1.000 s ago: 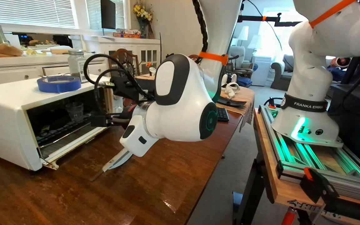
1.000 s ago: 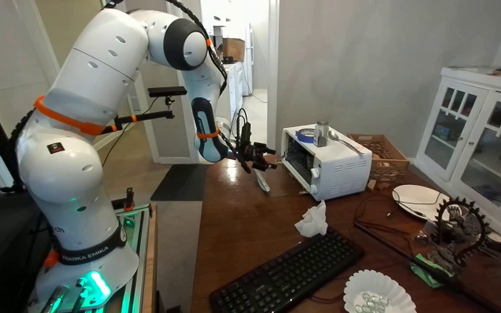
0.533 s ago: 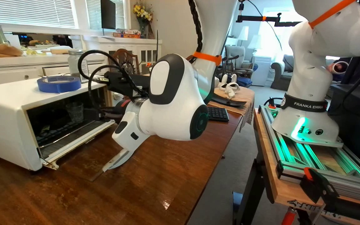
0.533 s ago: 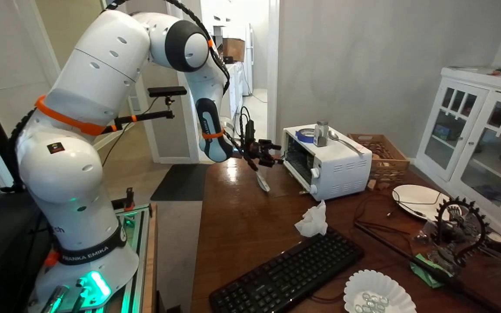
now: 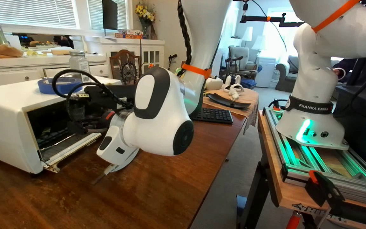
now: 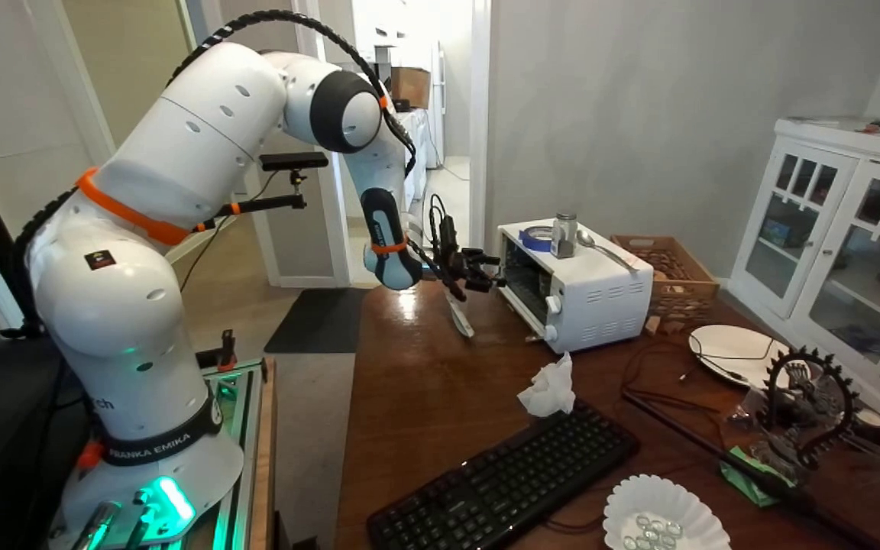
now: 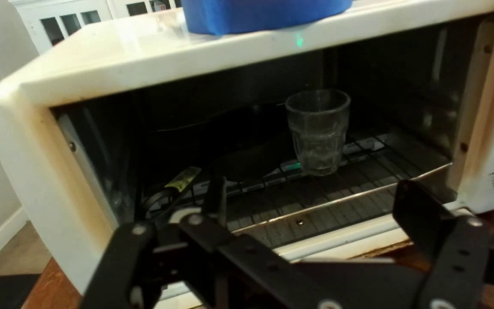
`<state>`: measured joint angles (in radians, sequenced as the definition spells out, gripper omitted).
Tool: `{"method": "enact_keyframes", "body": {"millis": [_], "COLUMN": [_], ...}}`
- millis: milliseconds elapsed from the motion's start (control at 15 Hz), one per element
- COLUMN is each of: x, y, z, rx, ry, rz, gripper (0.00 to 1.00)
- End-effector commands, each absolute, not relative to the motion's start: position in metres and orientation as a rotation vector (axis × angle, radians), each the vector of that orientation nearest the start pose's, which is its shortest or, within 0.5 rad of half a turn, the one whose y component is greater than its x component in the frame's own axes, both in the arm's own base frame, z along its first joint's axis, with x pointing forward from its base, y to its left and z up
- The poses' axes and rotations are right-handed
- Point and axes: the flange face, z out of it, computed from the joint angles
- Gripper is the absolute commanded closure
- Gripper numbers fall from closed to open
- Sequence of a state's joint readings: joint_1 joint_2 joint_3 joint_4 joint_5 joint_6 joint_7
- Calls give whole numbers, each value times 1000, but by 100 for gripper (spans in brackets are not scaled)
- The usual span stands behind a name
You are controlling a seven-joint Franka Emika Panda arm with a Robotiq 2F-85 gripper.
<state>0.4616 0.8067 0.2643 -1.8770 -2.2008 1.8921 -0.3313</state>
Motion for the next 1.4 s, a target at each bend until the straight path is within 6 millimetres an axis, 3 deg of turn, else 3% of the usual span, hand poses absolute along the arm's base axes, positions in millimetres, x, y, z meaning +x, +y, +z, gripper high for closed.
{"method": "enact_keyframes", "body": {"millis": [0, 333, 867, 1333], "x": [524, 540, 579, 569], "y": [361, 348, 327, 333], "z": [80, 68, 68, 75], "rx": [297, 331, 408, 410], "ry": [1710, 1701, 1673, 1662], "rz": [-77, -119, -173, -143], "gripper": [0, 0, 0, 0]}}
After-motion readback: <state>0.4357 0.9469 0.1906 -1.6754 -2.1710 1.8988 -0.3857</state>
